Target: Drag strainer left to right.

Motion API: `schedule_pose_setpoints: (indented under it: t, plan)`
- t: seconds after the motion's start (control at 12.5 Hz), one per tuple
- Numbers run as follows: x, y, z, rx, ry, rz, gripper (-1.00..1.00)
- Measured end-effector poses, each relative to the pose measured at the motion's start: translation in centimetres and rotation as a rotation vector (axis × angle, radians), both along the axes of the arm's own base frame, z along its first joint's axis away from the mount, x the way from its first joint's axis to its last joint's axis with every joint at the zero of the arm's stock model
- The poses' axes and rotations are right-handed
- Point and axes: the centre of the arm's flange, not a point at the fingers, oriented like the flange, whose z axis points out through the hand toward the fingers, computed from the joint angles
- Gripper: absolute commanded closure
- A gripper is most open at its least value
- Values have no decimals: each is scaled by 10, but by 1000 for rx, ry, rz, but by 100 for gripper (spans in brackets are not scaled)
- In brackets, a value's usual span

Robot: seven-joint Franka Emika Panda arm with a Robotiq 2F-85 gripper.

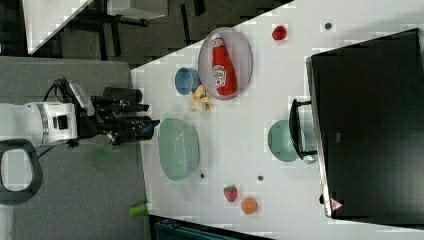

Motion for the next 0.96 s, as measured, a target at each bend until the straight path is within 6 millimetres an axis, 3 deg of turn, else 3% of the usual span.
schedule_pose_setpoints:
  t: [0.08,0.16,0.24,0.32,0.48,0.64,0.72,0.8,0.96]
  plan:
    - [-44,-4,-10,-9,112,-6,-46]
    - [-88,-10,-4,-30,178,-9,-67]
    - [-118,-15,10,-29,159,-17,-89]
    - [-139,-19,32,-17,94,-28,-100]
    - [-164,-27,89,-12,-59,-43,-100]
    - [-168,-27,127,-18,-181,-55,-100]
    - [-162,-19,130,-25,-195,-49,-100]
    - [-150,-4,123,-27,-199,-38,-100]
    - [-117,45,86,-64,-157,6,-100]
